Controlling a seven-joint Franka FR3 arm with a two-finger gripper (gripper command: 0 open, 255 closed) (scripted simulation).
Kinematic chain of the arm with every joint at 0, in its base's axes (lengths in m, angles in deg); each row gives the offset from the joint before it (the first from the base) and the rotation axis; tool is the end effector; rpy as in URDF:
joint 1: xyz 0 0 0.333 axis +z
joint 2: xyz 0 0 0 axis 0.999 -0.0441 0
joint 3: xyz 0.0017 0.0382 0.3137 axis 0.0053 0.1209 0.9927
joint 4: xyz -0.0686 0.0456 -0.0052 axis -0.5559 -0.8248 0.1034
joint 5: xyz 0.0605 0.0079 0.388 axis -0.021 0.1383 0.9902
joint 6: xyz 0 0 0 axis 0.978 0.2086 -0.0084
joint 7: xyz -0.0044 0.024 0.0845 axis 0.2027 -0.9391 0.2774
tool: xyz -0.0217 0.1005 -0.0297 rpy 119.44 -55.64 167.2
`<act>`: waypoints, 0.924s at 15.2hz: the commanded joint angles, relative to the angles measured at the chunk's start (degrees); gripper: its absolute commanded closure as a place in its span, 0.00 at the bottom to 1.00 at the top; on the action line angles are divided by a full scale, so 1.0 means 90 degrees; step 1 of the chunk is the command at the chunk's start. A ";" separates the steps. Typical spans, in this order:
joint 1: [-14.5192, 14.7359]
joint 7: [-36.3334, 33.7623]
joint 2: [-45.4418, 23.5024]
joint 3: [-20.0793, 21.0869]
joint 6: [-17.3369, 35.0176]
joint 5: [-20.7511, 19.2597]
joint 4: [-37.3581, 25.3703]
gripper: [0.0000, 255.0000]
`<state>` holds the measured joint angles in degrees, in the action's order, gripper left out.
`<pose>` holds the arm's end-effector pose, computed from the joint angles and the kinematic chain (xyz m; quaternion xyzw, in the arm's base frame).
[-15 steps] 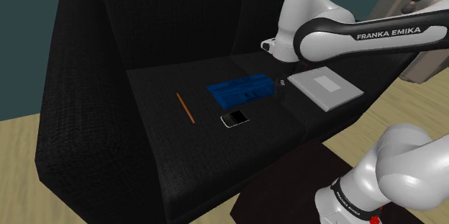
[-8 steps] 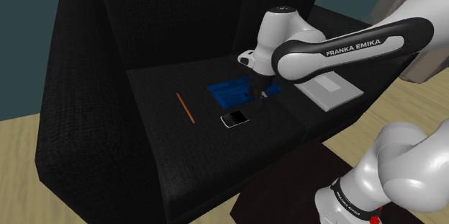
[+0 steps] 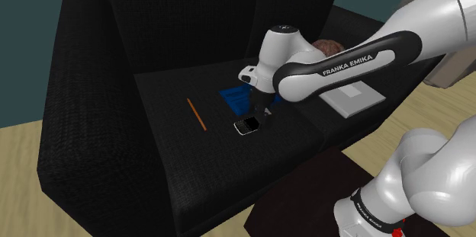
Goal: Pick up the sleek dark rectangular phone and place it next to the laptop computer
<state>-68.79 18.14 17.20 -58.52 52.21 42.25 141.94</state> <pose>0.4254 0.1450 0.3481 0.8207 0.5712 0.0019 0.0138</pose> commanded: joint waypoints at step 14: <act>-0.0006 0.0001 -0.0257 -0.0005 0.0361 -0.0012 0.0100 1.00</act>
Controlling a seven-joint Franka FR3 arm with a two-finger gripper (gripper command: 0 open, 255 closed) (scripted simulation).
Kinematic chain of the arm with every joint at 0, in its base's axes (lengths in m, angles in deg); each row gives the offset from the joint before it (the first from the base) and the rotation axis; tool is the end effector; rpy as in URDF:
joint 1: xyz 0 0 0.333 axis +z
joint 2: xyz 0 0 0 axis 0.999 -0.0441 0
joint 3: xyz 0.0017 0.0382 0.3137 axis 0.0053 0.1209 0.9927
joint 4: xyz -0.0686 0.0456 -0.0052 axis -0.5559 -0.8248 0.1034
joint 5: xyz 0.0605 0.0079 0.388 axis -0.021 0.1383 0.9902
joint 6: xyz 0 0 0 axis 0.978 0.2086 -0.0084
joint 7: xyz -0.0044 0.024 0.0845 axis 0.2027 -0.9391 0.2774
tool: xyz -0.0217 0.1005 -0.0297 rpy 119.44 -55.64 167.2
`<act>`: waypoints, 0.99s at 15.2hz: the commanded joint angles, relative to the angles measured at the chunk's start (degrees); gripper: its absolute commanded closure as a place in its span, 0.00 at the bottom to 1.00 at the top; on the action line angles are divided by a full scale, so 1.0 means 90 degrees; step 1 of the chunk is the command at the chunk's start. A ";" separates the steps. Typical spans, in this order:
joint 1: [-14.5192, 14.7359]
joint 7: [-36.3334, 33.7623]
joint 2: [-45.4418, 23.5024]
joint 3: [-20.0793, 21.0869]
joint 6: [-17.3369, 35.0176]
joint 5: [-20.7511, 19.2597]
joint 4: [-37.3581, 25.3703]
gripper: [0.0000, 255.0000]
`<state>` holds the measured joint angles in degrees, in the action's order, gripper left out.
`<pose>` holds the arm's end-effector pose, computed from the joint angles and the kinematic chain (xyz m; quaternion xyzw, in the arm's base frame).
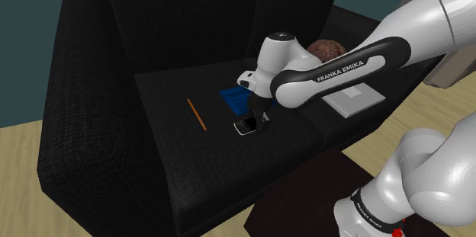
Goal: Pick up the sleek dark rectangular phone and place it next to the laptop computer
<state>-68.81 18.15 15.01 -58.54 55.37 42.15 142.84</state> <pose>0.4264 0.1452 0.3292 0.8201 0.5721 0.0025 0.0138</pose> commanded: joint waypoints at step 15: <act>0.0006 0.0032 0.0518 -0.0002 -0.0847 0.0028 -0.0327 1.00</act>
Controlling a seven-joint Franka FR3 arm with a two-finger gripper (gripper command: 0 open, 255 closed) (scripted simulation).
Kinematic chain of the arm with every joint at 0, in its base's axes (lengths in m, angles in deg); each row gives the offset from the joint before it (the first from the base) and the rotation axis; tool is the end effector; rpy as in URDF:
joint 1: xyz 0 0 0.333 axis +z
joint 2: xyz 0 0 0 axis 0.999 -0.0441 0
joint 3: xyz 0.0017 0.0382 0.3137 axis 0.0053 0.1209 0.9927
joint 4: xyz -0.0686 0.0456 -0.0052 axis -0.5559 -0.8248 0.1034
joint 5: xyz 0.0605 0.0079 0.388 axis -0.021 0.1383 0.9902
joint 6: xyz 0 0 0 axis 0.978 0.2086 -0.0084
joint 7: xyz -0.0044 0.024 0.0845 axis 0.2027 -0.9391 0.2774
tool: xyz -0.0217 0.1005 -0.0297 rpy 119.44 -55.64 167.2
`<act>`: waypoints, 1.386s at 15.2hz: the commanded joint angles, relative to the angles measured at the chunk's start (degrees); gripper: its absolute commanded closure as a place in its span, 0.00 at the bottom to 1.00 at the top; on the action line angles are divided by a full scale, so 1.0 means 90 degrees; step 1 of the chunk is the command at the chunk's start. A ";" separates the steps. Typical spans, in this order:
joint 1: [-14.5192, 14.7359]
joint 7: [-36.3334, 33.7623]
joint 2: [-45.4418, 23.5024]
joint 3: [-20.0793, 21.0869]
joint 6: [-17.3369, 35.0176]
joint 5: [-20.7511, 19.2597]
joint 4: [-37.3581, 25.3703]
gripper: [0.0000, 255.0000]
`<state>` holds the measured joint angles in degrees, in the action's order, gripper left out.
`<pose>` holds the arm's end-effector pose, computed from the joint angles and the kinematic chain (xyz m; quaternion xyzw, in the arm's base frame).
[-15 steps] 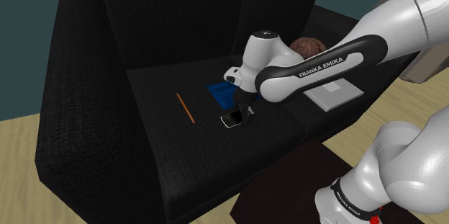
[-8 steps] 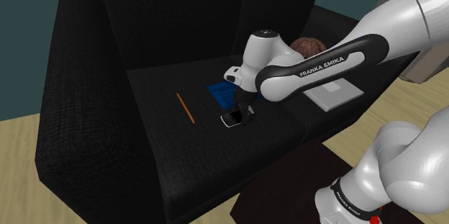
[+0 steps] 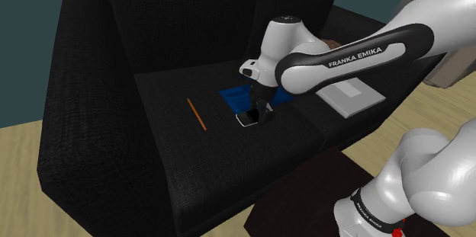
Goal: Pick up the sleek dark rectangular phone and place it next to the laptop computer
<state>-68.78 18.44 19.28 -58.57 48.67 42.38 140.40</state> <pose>0.4261 0.1446 0.3705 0.8203 0.5718 0.0026 0.0138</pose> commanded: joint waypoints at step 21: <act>-0.0553 0.1308 0.0400 -0.0864 -0.1186 -0.0223 -0.0825 1.00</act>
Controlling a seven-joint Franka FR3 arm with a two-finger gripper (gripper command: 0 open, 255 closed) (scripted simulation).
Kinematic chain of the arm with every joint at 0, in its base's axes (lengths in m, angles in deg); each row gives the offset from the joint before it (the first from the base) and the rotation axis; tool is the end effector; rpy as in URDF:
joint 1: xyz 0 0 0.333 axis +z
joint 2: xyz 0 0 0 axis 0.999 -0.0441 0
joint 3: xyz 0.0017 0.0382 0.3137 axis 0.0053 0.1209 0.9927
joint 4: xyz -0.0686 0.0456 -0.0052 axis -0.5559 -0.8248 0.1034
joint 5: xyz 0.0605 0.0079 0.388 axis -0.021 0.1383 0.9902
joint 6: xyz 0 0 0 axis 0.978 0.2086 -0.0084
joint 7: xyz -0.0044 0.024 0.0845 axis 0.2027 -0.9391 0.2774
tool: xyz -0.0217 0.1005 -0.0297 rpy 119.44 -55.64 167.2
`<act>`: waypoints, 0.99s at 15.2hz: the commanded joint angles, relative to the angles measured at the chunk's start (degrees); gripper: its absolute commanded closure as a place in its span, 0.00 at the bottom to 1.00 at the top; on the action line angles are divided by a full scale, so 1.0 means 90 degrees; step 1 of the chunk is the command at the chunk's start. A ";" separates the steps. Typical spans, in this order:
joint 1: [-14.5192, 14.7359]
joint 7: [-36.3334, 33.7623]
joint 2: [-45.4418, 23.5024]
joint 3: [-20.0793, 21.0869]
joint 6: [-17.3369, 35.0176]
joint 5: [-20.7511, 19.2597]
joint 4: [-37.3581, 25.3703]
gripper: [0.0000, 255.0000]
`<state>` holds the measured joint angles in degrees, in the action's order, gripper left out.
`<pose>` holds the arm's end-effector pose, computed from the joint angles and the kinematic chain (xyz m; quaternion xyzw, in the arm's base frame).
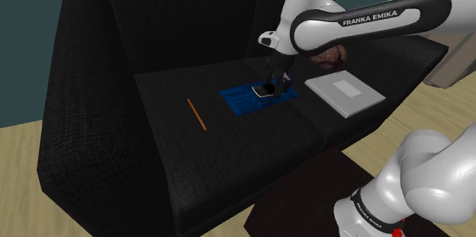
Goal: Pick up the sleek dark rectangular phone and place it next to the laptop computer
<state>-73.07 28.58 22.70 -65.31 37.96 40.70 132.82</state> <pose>0.4561 0.0582 0.4400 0.8209 0.5710 0.0023 0.0137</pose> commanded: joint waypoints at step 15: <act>-0.0984 0.2691 -0.1396 -0.1599 -0.0050 0.0145 -0.1509 1.00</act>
<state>-81.47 51.29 11.34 -79.01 37.90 41.58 120.81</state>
